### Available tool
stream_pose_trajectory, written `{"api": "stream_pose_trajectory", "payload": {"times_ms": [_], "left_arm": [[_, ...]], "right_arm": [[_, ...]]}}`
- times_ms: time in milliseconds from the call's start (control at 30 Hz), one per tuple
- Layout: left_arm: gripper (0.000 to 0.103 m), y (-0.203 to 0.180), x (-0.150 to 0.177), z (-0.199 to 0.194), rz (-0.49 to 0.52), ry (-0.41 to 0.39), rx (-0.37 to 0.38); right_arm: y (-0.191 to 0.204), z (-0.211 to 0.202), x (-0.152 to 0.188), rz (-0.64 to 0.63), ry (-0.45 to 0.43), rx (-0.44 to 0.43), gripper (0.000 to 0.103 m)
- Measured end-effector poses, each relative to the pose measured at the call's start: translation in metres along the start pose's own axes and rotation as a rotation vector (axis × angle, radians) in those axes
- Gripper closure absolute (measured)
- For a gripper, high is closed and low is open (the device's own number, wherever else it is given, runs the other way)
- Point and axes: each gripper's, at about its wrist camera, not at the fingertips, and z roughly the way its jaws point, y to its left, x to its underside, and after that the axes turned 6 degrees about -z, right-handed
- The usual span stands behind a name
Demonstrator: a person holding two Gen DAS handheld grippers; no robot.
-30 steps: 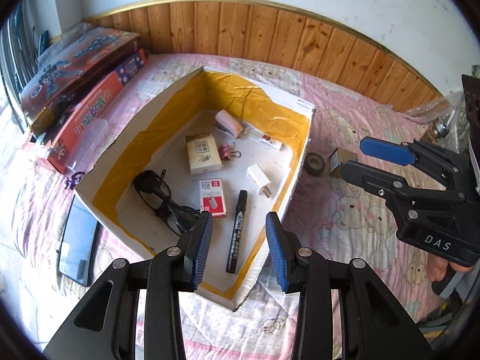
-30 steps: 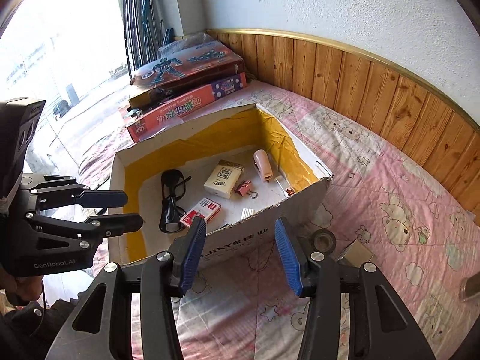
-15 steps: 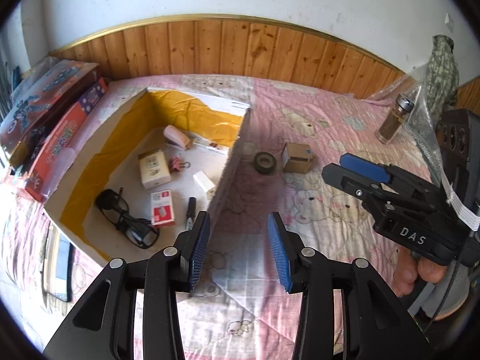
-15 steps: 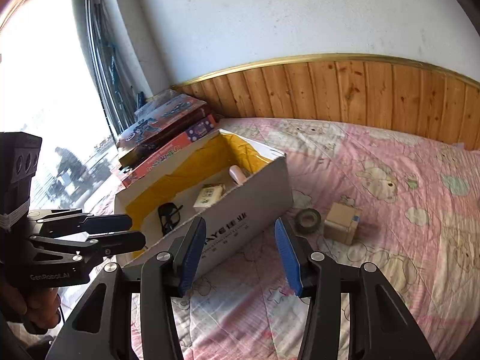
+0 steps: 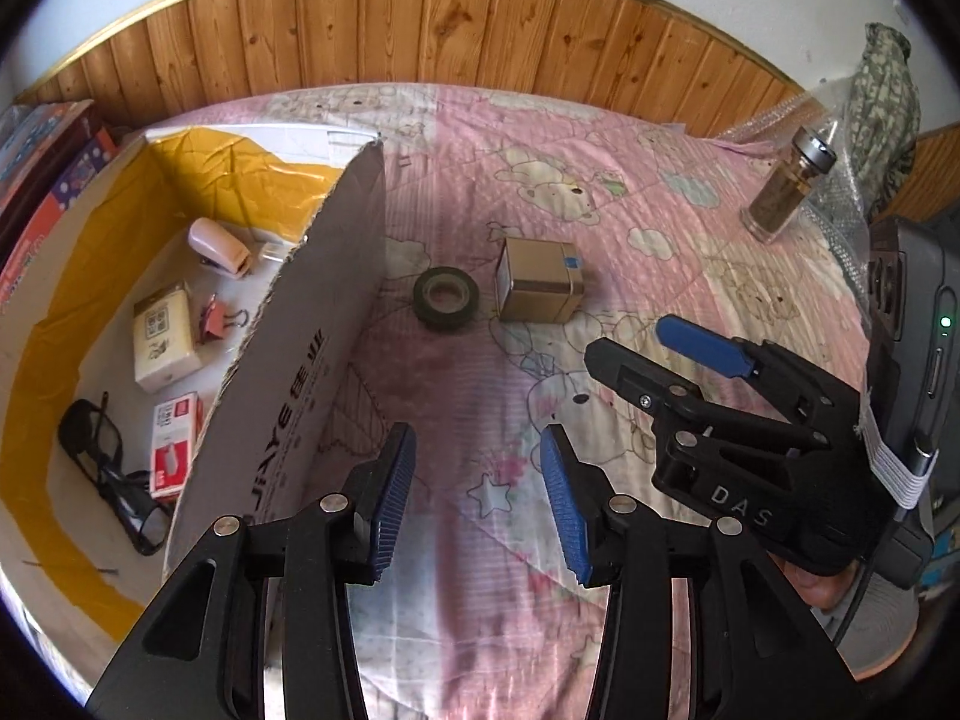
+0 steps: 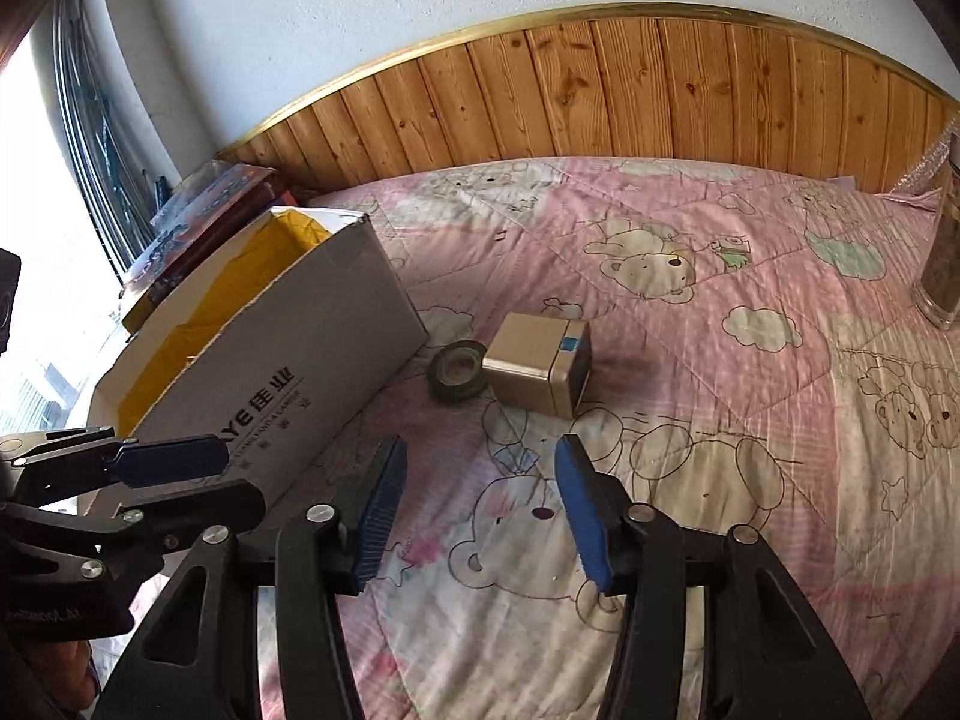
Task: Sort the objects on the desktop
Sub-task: 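Withdraw both open tools from the box toward the tape roll and cube box, then grasp the green tape roll with the left tool while the right tool grasps the gold cube box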
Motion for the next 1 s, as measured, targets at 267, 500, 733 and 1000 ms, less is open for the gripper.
{"api": "stream_pose_trajectory", "payload": {"times_ms": [267, 500, 733, 1000], "left_arm": [[0.058, 0.026, -0.036, 0.059, -0.129, 0.053, 0.013], [0.057, 0.034, -0.060, 0.092, -0.214, 0.075, 0.061], [0.055, 0.023, -0.068, 0.131, -0.173, 0.097, 0.025], [0.055, 0.017, -0.078, 0.141, -0.064, 0.006, 0.023]], "right_arm": [[-0.018, 0.054, -0.027, 0.063, 0.026, 0.093, 0.027], [-0.046, 0.094, -0.038, 0.168, 0.032, 0.068, 0.025], [-0.065, 0.084, -0.043, 0.125, 0.046, 0.107, 0.025], [-0.062, 0.074, -0.037, 0.204, 0.002, 0.005, 0.026]]}}
